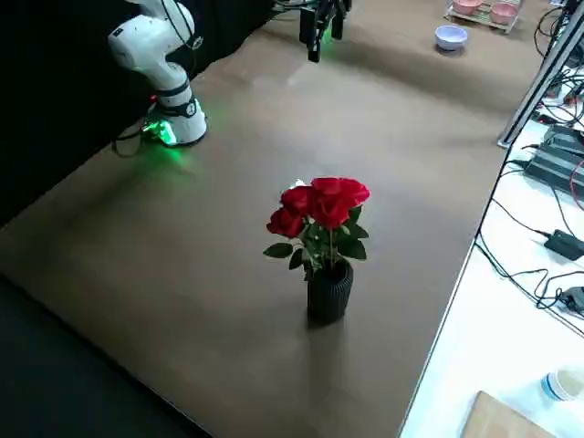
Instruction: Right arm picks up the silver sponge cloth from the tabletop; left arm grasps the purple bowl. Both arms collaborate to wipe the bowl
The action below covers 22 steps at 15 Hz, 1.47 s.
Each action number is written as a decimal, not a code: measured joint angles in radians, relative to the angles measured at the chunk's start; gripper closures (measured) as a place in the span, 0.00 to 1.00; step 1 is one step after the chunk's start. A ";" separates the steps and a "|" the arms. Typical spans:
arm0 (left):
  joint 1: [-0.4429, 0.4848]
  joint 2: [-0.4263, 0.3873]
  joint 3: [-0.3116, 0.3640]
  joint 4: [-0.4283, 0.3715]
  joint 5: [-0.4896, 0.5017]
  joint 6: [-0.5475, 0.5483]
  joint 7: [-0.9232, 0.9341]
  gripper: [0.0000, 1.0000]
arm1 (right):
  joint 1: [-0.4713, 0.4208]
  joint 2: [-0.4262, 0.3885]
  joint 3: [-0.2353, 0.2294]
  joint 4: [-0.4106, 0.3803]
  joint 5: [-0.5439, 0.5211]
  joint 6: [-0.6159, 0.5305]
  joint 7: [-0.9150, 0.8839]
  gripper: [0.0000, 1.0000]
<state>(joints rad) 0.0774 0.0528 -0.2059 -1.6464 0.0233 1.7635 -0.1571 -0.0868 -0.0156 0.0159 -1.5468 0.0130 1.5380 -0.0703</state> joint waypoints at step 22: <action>0.106 0.231 0.004 -0.310 0.018 0.540 0.071 0.00 | 0.063 0.304 0.008 -0.074 0.000 0.116 0.016 0.00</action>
<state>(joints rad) 0.1837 0.2842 -0.2015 -1.9568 0.0416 2.3030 -0.0856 -0.0243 0.2883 0.0240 -1.6203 0.0133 1.6536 -0.0544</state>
